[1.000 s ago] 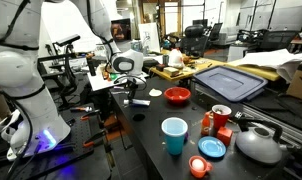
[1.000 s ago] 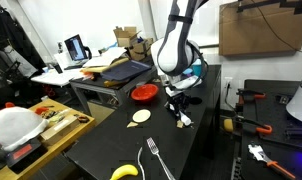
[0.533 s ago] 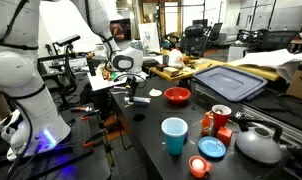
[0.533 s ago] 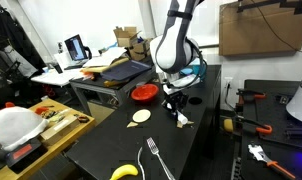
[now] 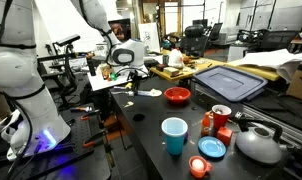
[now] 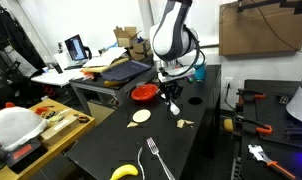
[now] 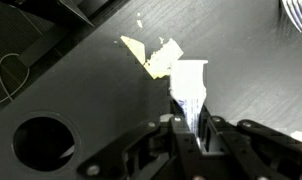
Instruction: Pick up the purple eggplant toy and move it to the right of the table, slide the eggplant toy a little to the right, pick up the toothpaste and put it in front of the blue cup
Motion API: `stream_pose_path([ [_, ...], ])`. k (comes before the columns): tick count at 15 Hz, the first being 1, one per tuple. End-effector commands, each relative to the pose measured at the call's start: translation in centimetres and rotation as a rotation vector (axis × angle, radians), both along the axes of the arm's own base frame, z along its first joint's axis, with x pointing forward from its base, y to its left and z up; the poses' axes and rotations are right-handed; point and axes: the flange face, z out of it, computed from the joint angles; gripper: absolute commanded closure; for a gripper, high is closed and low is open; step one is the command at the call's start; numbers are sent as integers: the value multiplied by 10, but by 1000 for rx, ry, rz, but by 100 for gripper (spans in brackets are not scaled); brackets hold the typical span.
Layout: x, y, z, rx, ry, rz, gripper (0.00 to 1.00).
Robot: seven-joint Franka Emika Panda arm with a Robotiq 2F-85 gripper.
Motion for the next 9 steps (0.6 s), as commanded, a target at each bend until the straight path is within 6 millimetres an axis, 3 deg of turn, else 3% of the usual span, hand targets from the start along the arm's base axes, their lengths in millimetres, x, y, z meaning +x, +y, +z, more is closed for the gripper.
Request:
stream_pose_path([
  [1,-9,-16,30,-10,-57,-63,96],
  [9,-28,-70,69,-50,-142,-264,96],
])
